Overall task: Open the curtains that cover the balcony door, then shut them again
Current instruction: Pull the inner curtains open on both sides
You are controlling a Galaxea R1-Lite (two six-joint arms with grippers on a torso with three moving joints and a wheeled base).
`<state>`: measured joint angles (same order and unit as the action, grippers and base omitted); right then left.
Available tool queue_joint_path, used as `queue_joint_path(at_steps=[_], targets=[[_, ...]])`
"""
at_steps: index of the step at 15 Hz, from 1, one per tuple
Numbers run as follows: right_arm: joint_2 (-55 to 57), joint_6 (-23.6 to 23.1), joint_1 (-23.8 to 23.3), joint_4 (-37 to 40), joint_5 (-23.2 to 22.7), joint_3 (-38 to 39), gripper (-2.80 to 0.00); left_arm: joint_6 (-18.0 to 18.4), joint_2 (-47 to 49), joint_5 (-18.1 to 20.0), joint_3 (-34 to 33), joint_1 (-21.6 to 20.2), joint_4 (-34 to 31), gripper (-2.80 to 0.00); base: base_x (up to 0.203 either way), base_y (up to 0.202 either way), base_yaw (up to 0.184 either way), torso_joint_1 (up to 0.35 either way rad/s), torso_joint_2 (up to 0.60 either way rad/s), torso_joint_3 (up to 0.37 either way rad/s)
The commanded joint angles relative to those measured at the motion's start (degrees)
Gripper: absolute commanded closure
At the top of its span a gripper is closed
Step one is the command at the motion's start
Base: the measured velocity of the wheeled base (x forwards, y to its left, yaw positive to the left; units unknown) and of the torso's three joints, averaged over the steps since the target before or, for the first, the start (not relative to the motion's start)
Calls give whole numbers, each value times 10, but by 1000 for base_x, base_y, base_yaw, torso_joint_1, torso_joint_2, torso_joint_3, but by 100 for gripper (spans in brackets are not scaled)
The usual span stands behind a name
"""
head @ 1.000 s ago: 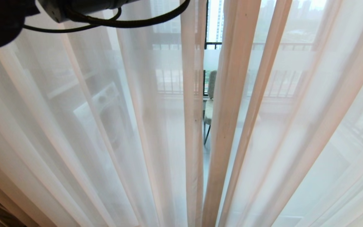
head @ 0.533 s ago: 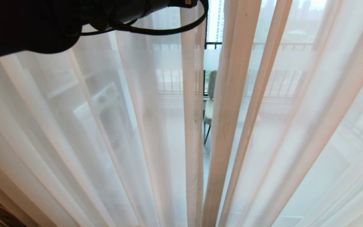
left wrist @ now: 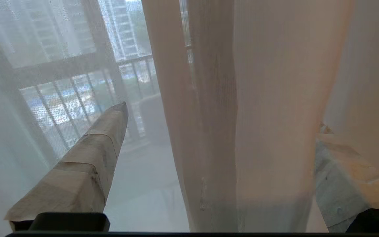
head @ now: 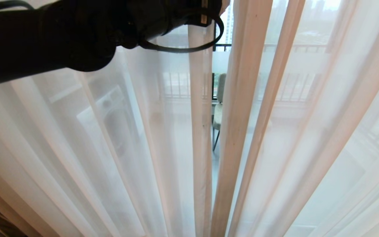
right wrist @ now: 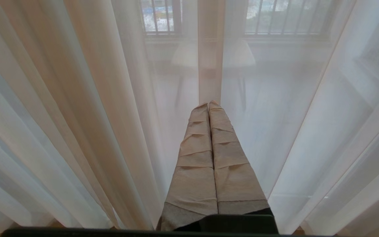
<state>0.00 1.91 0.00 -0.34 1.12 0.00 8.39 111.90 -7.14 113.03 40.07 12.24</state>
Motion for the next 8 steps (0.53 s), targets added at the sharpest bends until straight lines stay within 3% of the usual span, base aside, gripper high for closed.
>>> queue_joint_path(at_steps=[1, 2, 8], targets=[[0, 0, 0, 0, 0, 0, 0, 5, 17, -10, 0, 0, 18, -280, 0, 0, 0, 0, 0, 0], [0, 0, 0, 0, 0, 0, 0, 6, 22, -11, -1, 0, 29, 0, 0, 0, 0, 0, 0, 0], [0, 0, 0, -1, 0, 0, 0, 14, 31, -12, -1, -12, 32, 0, 0, 0, 0, 0, 0, 0]])
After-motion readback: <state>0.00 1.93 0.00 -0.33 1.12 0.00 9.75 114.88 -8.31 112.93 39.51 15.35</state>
